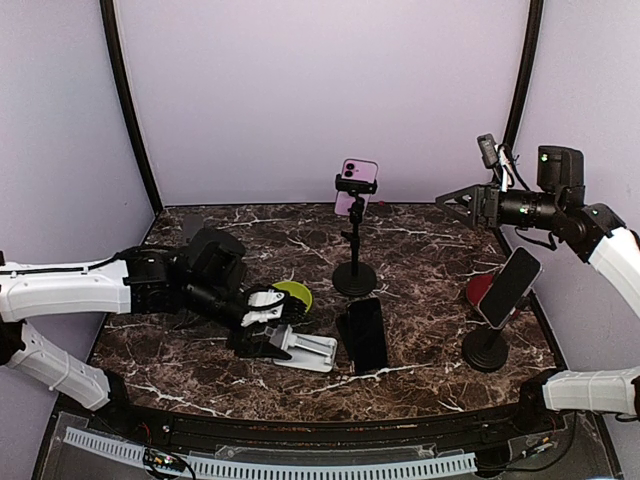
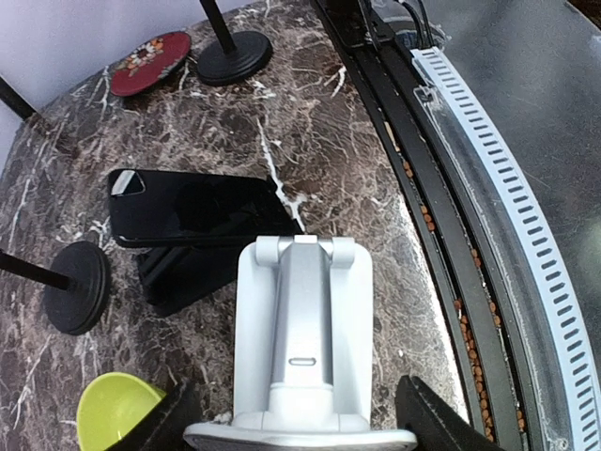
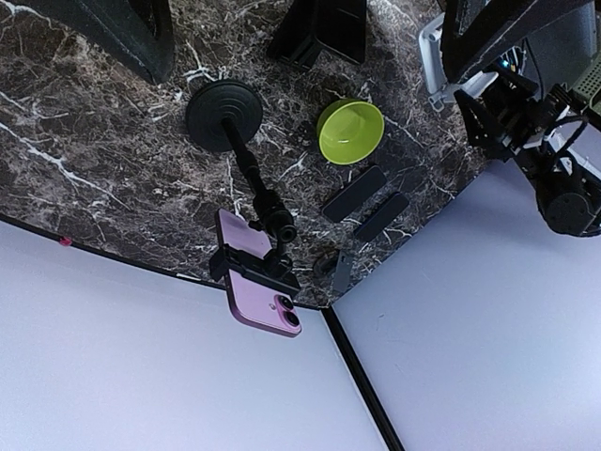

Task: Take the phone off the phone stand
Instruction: Pick up the phone stand from the center of the board, then place the phone stand at the center of the board.

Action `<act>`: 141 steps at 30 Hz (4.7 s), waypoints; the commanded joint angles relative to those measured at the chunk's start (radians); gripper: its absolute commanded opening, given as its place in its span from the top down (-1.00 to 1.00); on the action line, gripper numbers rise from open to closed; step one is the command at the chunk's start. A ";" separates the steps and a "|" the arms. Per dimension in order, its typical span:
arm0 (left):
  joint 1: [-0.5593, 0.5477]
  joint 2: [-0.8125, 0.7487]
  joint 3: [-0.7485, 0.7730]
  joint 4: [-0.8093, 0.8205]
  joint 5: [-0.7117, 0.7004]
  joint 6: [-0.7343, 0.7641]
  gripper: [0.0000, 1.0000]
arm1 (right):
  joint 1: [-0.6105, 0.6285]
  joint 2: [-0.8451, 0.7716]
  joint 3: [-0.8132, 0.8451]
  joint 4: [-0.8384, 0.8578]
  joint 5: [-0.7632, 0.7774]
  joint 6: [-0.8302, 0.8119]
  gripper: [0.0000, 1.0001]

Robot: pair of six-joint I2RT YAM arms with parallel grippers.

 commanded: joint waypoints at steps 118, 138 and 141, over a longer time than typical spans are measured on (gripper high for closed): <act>0.679 0.674 0.729 0.195 -0.528 -0.890 -0.98 | 0.008 0.023 -0.004 0.041 0.004 0.004 -0.99; 0.520 0.285 0.376 0.338 -0.681 -0.726 -0.98 | 0.079 0.055 0.092 -0.054 0.112 0.022 -0.99; 0.465 0.240 0.323 0.343 -0.696 -0.726 -0.98 | 0.093 0.056 0.090 -0.057 0.098 0.013 -0.99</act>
